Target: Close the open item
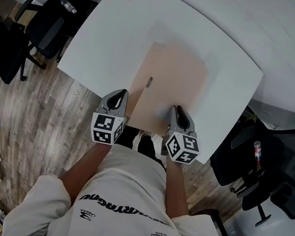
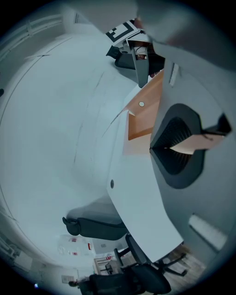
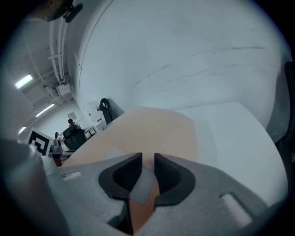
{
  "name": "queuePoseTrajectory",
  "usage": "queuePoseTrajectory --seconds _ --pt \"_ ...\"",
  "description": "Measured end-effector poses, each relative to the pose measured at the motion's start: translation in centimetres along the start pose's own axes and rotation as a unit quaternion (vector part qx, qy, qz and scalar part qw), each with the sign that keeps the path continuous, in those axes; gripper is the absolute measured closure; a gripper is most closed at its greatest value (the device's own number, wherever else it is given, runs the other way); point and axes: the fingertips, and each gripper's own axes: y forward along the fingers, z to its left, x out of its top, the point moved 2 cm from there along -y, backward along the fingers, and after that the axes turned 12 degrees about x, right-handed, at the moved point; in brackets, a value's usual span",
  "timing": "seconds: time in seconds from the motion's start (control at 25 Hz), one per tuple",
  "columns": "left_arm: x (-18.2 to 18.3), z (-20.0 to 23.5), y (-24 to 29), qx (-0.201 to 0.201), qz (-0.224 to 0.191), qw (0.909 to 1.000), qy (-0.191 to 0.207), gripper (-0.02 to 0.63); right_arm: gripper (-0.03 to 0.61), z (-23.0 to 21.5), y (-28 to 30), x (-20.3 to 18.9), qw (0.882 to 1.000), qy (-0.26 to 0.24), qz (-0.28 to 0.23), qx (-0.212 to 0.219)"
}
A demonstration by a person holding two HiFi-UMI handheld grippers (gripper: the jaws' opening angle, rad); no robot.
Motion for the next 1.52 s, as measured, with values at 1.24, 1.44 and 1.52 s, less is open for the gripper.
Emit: queuePoseTrajectory --seconds 1.24,1.44,1.52 --pt "-3.4 2.4 5.4 -0.080 0.142 0.9823 -0.092 0.614 0.500 0.7 2.5 -1.0 0.998 -0.010 0.055 -0.012" --pt "-3.6 2.4 5.7 -0.091 0.150 0.9795 -0.099 0.614 0.500 0.6 2.7 -1.2 0.998 -0.013 0.067 -0.015" --pt "-3.5 2.4 5.9 -0.095 0.146 0.9798 -0.097 0.614 0.500 0.7 3.0 -1.3 0.997 -0.013 0.073 -0.014"
